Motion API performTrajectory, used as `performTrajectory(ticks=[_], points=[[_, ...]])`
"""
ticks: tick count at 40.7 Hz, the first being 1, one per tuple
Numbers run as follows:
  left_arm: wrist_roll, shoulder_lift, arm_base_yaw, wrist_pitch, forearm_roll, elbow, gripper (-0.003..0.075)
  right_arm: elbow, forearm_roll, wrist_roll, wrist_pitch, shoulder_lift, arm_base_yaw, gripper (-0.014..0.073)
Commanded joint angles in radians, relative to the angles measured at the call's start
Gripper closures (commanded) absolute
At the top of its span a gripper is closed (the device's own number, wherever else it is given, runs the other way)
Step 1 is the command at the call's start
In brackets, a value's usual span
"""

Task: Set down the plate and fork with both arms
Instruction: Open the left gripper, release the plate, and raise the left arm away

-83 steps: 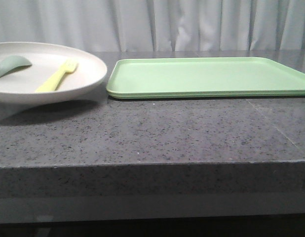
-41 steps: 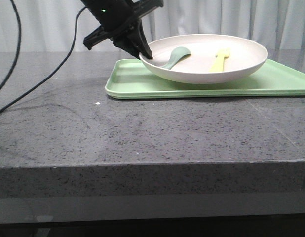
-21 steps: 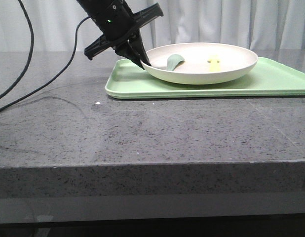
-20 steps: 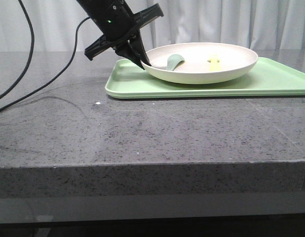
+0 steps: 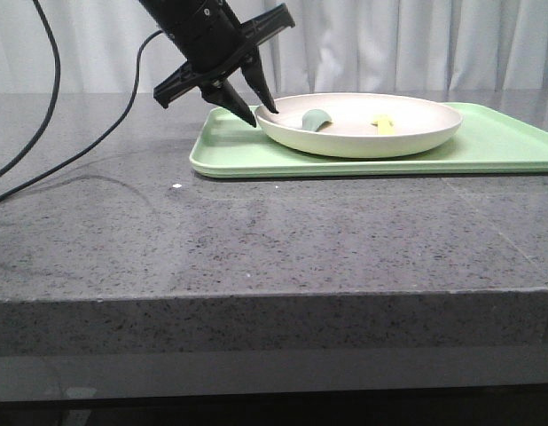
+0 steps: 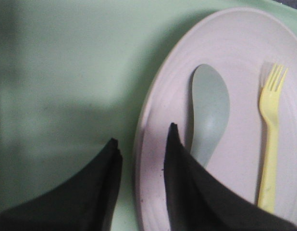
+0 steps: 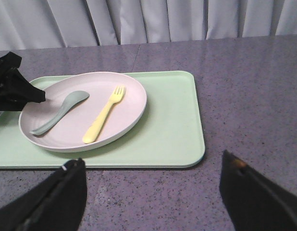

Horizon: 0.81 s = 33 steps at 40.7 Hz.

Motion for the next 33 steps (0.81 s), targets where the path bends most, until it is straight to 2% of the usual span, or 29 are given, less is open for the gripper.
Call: performTrajectory(ticks=[1,9,11,17,18,28,33], points=[[0.06,-0.076,-0.006,0.011,-0.035,-0.062,0.0423,-0.04,-0.007,-0.004,-0.073,0.008,0.001,0.0002],[0.152,-0.085,0.025,0.189,-0.022,-0.198,0.0444,-0.04,-0.007,-0.004,-0.074,0.008,0.001,0.0002],[0.166,-0.087,0.033,0.23,-0.007,-0.233,0.0486,-0.04,-0.007,-0.004,-0.074,0.008,0.001,0.0002],[0.168,-0.087,0.033,0.348,0.092,-0.318,0.0722,-0.04,-0.007,-0.004,-0.074,0.008,0.001,0.0002],[0.168,-0.087,0.033,0.362,0.098,-0.326,0.0737,-0.04,-0.007,-0.004,-0.074,0.008,0.001,0.0002],[0.186,-0.123,0.009,0.367,0.114,-0.343,0.0738,-0.04,-0.007,-0.004,-0.073,0.008,0.001,0.0002],[0.194,-0.184,-0.009,0.367,0.229,-0.311,0.0738,-0.04,-0.007,-0.004,-0.065,0.008,0.001,0.0002]])
